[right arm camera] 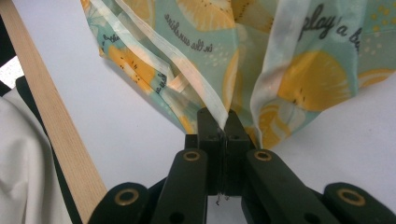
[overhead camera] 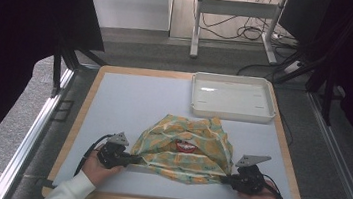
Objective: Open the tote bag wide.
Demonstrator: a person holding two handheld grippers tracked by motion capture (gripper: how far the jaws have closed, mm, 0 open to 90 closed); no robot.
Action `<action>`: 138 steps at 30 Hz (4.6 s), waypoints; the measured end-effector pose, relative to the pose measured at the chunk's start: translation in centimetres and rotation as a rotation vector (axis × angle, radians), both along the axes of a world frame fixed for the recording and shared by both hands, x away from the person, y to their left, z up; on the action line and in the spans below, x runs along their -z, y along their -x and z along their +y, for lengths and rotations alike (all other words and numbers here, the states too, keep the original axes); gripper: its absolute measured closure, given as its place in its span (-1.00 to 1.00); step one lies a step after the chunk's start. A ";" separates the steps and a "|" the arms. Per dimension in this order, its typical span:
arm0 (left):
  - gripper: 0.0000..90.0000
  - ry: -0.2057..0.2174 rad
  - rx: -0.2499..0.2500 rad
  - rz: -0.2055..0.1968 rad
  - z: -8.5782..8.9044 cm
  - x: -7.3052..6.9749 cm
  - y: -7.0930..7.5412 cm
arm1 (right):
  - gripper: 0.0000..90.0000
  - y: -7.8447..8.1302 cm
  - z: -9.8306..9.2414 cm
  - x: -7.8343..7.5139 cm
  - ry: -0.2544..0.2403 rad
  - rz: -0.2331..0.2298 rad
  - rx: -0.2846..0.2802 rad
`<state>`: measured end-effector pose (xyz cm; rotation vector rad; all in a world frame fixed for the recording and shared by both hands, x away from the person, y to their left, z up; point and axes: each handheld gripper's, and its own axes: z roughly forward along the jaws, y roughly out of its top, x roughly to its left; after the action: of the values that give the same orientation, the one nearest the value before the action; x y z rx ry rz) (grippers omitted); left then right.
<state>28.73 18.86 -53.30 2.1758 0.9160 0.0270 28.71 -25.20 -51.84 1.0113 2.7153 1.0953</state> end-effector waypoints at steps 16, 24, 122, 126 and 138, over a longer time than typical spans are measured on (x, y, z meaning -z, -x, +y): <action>0.10 0.041 -0.038 -0.090 0.4 -1.0 1.1 | -0.04 1.5 -0.1 -2.3 -0.042 -0.172 0.092; -0.32 0.105 -0.069 -0.135 1.2 -2.4 1.6 | -0.33 1.9 -0.5 -4.7 -0.089 -0.251 0.149; 1.00 0.054 0.023 -0.105 -7.9 -3.8 -5.4 | 0.98 -2.1 9.1 -3.8 0.045 -0.161 0.006; 1.00 0.048 0.021 -0.100 -8.1 -3.6 -5.8 | 0.98 -2.0 8.7 -3.4 0.049 -0.149 0.021; 1.00 0.039 0.029 -0.095 -8.7 -3.3 -6.5 | 0.98 -1.4 8.3 -2.4 0.063 -0.119 0.006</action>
<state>35.26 10.20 -50.03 2.1325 0.8247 0.0976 30.07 -16.86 -49.41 0.9148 2.6336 1.0262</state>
